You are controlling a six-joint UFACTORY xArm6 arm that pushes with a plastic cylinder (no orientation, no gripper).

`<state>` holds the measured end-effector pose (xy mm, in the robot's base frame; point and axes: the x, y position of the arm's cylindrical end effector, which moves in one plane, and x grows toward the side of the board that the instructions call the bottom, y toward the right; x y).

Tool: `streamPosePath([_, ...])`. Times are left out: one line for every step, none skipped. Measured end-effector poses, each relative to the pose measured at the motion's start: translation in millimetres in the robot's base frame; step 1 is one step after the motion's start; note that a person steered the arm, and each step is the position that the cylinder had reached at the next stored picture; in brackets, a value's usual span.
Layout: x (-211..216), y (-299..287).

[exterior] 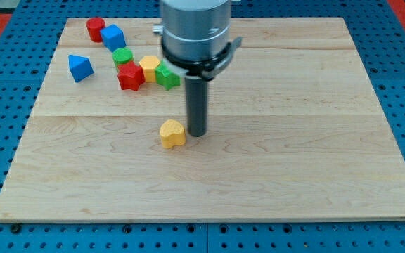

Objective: Place the yellow heart diagonally to green star

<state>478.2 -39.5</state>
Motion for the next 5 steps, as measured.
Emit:
streamPosePath([-56.4,-13.9])
streamPosePath([-65.4,-59.7])
streamPosePath([-43.0,-68.3])
streamPosePath([7.9,-51.6])
streamPosePath([9.8,-90.1])
